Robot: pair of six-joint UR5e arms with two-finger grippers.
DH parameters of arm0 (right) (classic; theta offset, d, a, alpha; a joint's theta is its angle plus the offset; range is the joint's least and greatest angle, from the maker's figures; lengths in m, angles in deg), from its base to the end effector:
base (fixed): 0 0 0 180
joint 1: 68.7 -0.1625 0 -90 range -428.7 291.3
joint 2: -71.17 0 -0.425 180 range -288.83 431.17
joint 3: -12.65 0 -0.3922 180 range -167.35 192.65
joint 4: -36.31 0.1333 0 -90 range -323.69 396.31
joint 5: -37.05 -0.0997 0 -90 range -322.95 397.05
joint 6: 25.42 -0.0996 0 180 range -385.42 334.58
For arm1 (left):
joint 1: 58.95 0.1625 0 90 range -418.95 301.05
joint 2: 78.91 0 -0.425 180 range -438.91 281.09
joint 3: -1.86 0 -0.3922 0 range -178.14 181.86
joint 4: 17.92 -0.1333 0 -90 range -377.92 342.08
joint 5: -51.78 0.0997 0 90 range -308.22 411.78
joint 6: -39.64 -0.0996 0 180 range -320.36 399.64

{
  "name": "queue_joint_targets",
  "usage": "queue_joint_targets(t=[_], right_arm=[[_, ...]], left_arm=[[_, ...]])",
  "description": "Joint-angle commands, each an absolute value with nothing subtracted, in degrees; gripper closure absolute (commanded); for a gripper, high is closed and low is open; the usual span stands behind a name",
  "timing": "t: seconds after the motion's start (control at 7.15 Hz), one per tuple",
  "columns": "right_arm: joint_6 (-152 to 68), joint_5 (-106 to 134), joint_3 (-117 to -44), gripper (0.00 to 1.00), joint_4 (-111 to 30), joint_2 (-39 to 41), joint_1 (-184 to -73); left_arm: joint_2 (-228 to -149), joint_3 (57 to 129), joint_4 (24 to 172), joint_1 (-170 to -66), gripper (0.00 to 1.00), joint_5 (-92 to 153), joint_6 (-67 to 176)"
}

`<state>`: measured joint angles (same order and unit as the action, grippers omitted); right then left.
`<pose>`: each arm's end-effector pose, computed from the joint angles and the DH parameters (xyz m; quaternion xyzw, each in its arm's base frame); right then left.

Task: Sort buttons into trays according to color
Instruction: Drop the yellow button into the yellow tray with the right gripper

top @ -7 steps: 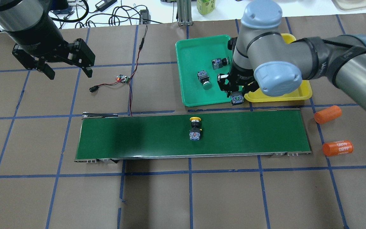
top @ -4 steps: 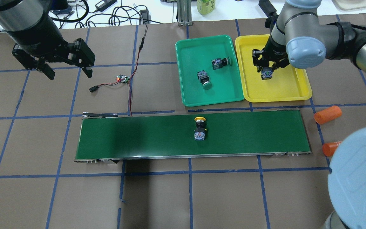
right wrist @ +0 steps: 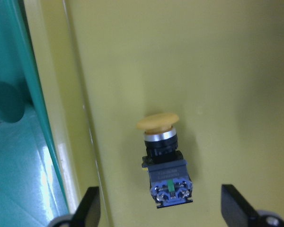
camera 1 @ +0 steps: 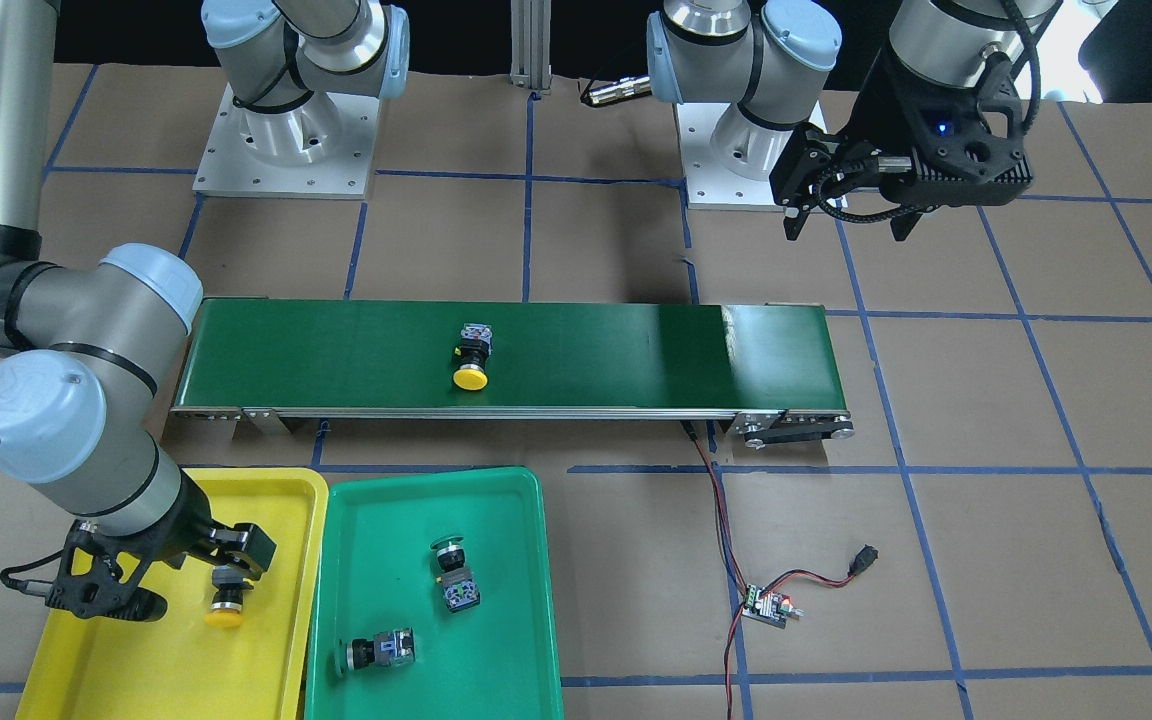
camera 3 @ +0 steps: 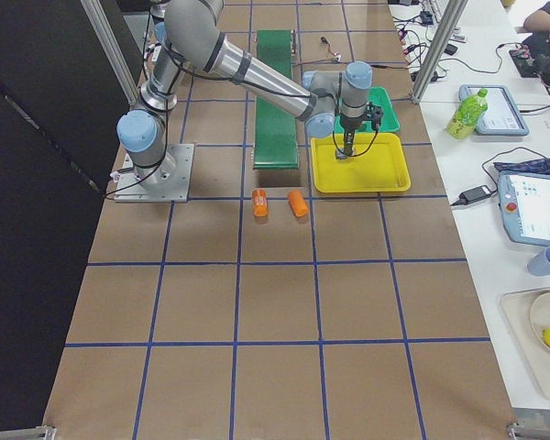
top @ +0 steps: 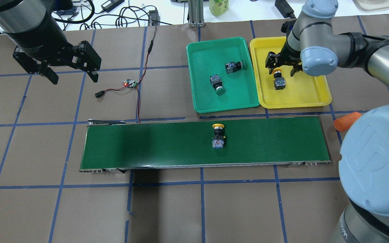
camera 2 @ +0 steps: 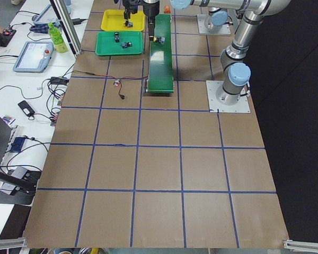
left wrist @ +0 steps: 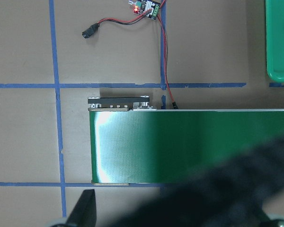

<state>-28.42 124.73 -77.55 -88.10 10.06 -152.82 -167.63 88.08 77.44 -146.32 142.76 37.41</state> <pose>0.0693 -0.6672 0.2541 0.0764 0.9958 -0.0469 0.0191 -0.1094 -0.4859 0.5219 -0.0035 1.0000 0.0030 0.0084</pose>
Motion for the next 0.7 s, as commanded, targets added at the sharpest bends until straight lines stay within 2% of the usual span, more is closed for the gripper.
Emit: queue_joint_targets(t=[0.0,0.28,0.56], right_arm=[[-28.8,124.8,-77.5,0.00,-74.0,-1.6,-154.7],[-30.9,126.7,-78.7,0.00,-67.5,-10.6,-161.6],[-36.8,128.5,-80.3,0.00,-63.4,-12.3,-169.3]], left_arm=[[-167.6,88.0,77.4,-146.3,0.00,142.8,37.8],[-167.6,87.9,77.4,-146.3,0.00,142.8,37.8],[-167.6,87.9,77.4,-146.2,0.00,142.8,37.9]])
